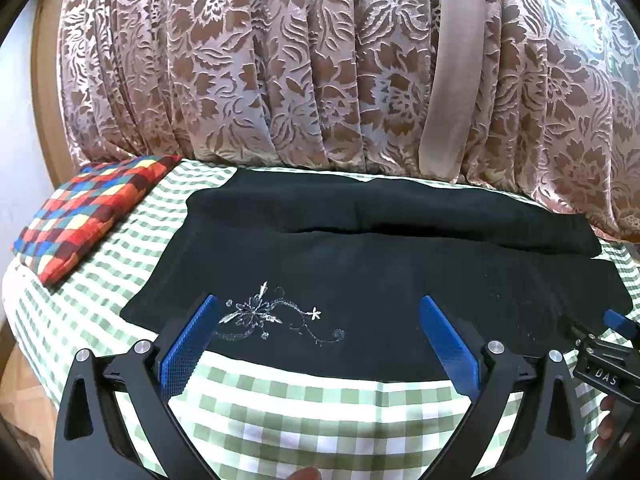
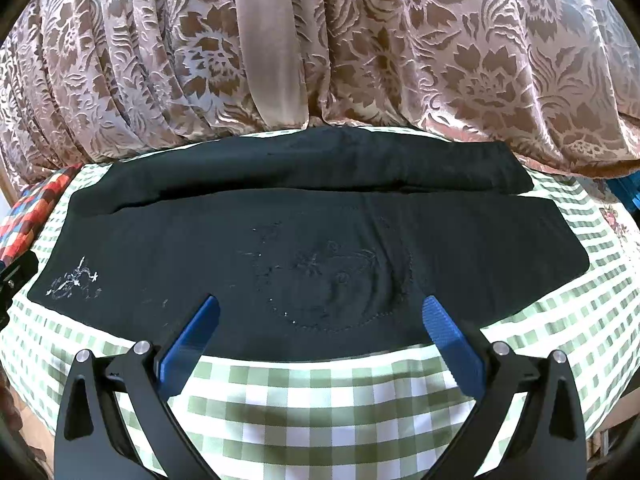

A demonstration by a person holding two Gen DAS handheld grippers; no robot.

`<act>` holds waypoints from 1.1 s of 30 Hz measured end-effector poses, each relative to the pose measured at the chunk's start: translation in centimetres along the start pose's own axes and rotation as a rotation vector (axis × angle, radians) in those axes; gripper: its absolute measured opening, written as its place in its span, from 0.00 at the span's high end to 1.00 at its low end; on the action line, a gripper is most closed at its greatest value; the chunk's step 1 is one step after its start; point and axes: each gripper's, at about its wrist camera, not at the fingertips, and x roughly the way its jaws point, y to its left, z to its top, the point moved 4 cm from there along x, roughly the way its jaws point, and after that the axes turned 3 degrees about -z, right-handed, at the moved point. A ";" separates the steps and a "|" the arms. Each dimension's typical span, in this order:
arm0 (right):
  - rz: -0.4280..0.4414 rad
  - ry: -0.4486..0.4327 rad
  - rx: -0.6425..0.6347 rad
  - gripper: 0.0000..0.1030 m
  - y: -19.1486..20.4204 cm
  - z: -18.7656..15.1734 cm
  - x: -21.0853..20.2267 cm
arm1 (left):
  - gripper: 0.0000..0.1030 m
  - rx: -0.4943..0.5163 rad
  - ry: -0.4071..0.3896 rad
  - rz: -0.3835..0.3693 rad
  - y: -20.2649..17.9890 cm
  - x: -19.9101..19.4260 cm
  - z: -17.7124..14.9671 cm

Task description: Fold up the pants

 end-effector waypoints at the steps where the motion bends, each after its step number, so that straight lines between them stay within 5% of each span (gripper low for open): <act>1: -0.002 0.002 -0.001 0.02 0.1 0.0 -0.1 | 0.04 -0.001 0.003 -0.001 0.1 0.0 -0.1; 19: -0.035 -0.070 -0.042 0.02 0.2 0.5 -2.1 | 0.04 -0.065 0.051 -0.107 0.3 0.5 -1.5; 33: -0.036 0.012 0.006 0.02 -2.0 -0.6 -0.1 | 0.04 -0.102 0.161 -0.173 0.5 2.6 -2.9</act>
